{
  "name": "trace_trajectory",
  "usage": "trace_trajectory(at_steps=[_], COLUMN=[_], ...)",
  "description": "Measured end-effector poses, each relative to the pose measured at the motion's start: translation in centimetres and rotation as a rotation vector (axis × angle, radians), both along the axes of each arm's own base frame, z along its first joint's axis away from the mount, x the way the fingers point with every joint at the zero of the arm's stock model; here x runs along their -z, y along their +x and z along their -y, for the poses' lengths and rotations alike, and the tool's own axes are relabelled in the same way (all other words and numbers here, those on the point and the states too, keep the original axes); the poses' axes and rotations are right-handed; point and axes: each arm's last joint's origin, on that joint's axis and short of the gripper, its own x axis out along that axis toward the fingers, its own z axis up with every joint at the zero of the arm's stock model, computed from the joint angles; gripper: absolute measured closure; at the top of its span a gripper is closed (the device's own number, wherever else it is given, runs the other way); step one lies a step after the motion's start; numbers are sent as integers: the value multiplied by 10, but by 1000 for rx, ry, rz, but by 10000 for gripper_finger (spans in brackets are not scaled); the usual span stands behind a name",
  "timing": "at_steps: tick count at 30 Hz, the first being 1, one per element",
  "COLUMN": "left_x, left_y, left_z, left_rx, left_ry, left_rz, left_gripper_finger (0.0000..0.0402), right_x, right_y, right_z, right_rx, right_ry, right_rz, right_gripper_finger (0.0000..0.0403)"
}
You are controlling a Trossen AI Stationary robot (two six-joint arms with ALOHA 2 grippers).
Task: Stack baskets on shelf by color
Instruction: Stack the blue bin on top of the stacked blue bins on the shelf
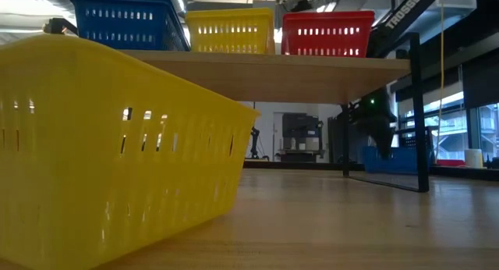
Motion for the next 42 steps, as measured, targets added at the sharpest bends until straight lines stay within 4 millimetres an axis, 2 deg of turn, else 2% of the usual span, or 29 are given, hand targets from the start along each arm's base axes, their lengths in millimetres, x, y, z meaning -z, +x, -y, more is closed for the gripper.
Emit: trace_trajectory(at_steps=[5,12,17,24,28,33,35,39,42], left_x=[1,1,1,1,1,1,1,4,-1], left_y=[0,0,0,1,1,2,4,14,25], left_z=[1,1,1,2,1,-5,-7,-13,-17], left_rx=[23,27,70,142,140,117,165,265,238], left_ry=[-37,-39,-3,57,59,62,117,244,282], left_rz=[-9,-10,-36,-80,-84,-89,-122,-207,-133], left_gripper_finger=[401,401,401,400,379,336,325,321,322], right_x=[-23,-78,-117,-161,-182,-200,-205,-215,-219], right_y=[8,27,44,70,83,96,99,102,103], right_z=[-4,-20,-40,-83,-113,-151,-167,-197,-215], right_rx=[-40,-106,-176,-322,-437,-630,-729,-925,-990], right_ry=[-7,-85,-161,-260,-308,-340,-361,-390,-478], right_rz=[-75,-104,-143,-115,-57,5,9,16,-9], right_gripper_finger=[398,401,401,402,402,403,403,403,403])
